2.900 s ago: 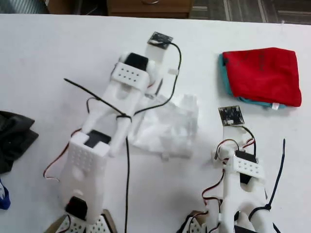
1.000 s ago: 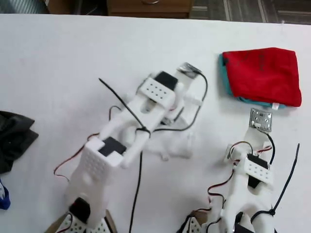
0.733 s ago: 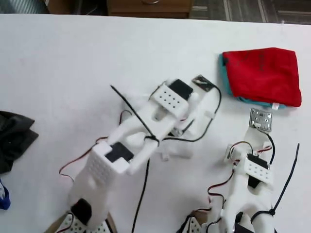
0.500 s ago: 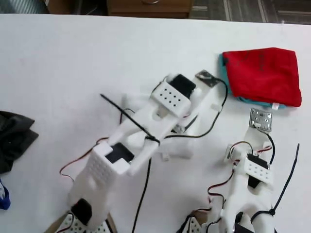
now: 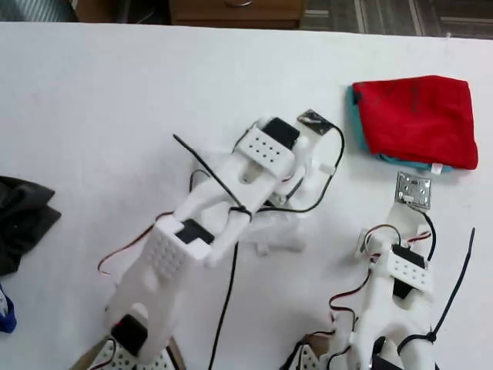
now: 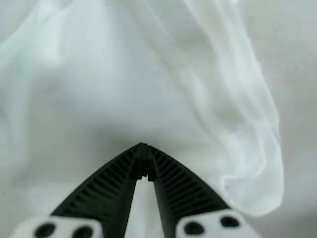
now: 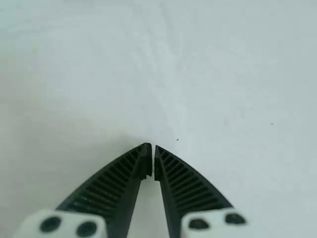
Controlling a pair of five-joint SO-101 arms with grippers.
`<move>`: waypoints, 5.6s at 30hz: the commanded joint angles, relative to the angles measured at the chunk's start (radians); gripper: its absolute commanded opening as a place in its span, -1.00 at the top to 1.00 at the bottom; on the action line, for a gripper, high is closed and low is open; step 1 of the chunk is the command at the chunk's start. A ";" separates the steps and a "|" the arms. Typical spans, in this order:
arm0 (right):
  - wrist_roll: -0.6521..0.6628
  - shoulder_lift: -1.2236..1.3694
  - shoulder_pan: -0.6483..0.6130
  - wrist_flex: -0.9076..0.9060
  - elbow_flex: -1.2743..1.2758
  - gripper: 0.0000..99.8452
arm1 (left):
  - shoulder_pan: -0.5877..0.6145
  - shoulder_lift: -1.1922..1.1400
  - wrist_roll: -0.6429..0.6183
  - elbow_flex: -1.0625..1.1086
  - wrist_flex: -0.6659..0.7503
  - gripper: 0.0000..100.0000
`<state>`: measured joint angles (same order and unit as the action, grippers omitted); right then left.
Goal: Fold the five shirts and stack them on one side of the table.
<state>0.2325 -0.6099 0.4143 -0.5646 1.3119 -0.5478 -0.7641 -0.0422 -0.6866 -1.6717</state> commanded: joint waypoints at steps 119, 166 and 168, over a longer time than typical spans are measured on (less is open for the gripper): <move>-0.041 1.349 -0.573 -1.127 -2.217 0.62 | 0.841 0.971 0.166 1.557 0.895 0.95; 0.218 1.326 -0.645 -1.191 -2.469 0.96 | 0.836 0.970 0.164 1.558 0.928 0.95; 0.218 1.328 -0.644 -1.190 -2.473 0.96 | 0.836 0.970 0.164 1.558 0.928 0.95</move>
<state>0.4411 0.8048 -0.2286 -1.7400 -1.1139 0.2854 0.1672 0.1174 0.8707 -0.7557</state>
